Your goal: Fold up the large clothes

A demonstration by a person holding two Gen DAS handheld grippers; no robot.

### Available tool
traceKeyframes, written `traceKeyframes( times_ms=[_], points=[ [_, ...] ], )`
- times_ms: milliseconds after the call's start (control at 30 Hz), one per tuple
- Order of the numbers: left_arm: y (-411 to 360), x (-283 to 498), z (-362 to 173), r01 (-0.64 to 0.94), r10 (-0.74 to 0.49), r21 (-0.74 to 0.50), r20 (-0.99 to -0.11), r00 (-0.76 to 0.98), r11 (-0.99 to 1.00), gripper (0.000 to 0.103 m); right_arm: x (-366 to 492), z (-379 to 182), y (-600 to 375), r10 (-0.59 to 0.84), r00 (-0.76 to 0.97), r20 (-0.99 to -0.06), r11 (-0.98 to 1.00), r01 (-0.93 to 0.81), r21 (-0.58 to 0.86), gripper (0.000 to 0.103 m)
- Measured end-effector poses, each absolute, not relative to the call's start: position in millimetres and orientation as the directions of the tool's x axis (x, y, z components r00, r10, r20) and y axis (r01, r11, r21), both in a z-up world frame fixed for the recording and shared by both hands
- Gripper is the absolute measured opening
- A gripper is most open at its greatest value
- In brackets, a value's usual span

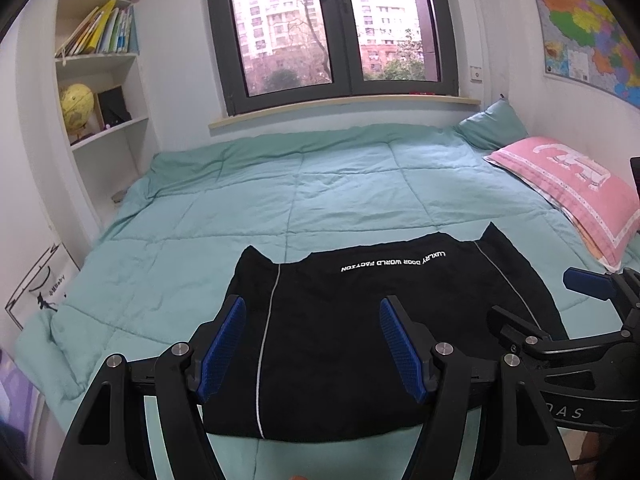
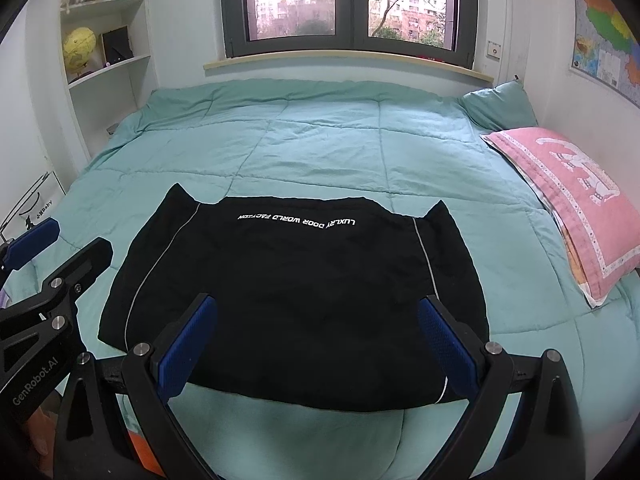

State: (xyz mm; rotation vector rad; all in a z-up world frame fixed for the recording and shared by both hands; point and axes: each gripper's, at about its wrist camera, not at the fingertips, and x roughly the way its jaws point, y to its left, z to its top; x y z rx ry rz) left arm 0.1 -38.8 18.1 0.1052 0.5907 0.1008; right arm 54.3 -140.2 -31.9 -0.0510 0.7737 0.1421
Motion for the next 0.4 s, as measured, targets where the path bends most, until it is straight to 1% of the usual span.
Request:
traceKeyframes(
  times_ms=[200,333,400],
  points=[
    [-38.2,0.0,18.2,-0.057,0.117,0.126,-0.548,0.828,0.99,0.071,54.9,-33.1,-140.0,0.11,0.703,-0.703,0.989,-0.147,0.008,0.101],
    [-33.3,0.4,18.8,-0.072,0.126,0.122,-0.528,0.84,0.99,0.071,55.0,-35.9,-137.8,0.106,0.697,-0.709,0.99,-0.143,0.007,0.101],
    [-28.5,3.2,18.5,-0.073,0.117,0.102,-0.54,0.834,0.992,0.071,55.1,-37.2,-138.2,0.106,0.696,-0.71,0.99,-0.143,0.007,0.101]
  ],
)
